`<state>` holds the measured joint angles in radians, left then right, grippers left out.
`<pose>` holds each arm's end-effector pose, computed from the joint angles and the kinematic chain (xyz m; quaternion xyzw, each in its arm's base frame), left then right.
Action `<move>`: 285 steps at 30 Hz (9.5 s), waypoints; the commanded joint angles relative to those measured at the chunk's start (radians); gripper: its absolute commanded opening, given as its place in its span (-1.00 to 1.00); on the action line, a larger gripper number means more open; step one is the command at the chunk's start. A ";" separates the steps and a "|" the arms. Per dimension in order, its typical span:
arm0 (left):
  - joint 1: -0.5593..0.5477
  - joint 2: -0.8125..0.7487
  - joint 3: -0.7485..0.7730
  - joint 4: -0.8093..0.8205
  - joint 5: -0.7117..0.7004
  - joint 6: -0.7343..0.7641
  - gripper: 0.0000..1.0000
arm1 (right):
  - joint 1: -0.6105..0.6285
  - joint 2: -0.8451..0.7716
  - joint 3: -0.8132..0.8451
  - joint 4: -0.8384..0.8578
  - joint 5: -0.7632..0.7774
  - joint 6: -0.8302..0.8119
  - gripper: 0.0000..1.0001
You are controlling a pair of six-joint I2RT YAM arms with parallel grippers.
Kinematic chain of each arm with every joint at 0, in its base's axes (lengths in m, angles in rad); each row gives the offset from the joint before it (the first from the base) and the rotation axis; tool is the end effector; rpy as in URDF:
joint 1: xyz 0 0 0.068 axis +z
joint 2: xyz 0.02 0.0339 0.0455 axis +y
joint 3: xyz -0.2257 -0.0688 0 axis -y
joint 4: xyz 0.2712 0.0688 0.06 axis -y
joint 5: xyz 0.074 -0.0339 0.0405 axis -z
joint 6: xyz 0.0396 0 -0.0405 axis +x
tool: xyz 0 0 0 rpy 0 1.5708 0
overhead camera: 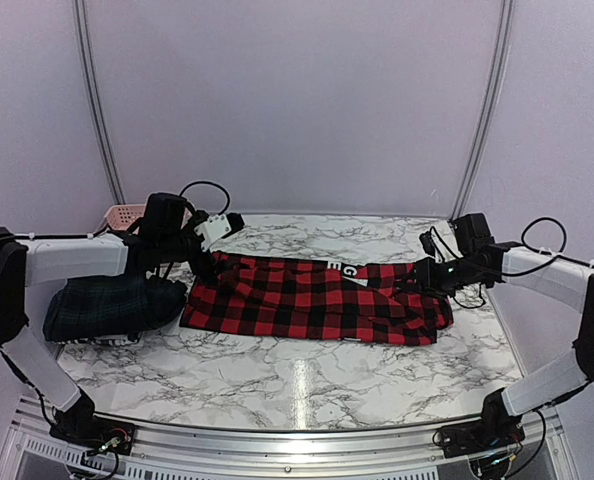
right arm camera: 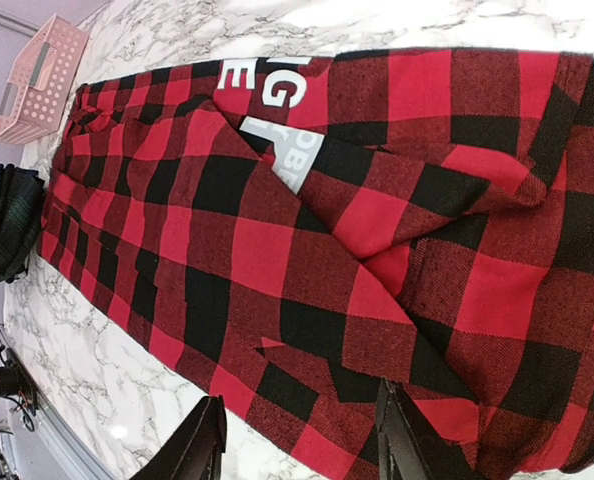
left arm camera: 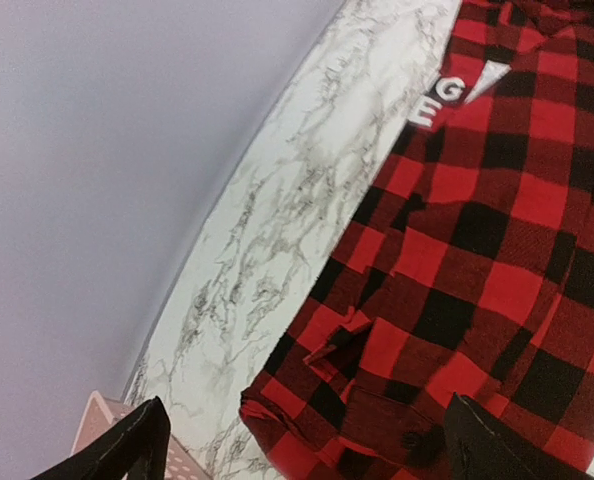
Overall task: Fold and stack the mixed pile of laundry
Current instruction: Smooth out the rectangle-folded T-shirt at the center of the board, then rotate the rectangle-folded T-shirt at the center of the board, then move the rectangle-folded T-shirt to the center of the board, then pick up the rectangle-folded T-shirt from the center of the board, then fold the rectangle-folded T-shirt at the center of the board.
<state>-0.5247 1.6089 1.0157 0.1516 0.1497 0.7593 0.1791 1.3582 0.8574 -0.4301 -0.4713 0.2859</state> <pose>0.3340 -0.2001 0.1888 0.5365 0.6507 -0.0003 0.5373 0.2963 0.0719 0.1689 -0.0241 0.9256 0.2861 0.2465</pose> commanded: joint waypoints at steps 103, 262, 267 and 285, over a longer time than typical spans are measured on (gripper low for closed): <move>-0.466 0.385 0.273 -0.711 -0.183 -0.963 -0.38 | 0.177 0.888 0.722 -0.127 0.067 -0.081 -0.50; -0.281 0.120 0.195 -0.354 0.189 -1.522 -1.00 | 0.259 0.181 0.267 -0.129 -0.092 0.085 -1.00; -0.186 0.237 0.343 -0.355 0.235 -1.482 -1.00 | 0.178 0.332 0.423 -0.141 -0.105 0.049 -1.00; -0.026 0.664 0.776 -0.380 0.301 -1.440 -1.00 | 0.080 0.778 0.844 -0.153 -0.140 0.024 -1.00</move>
<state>-0.5690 2.2230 1.7267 -0.2047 0.4381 -0.7082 0.2752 2.0922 1.6344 -0.5701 -0.6044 0.3199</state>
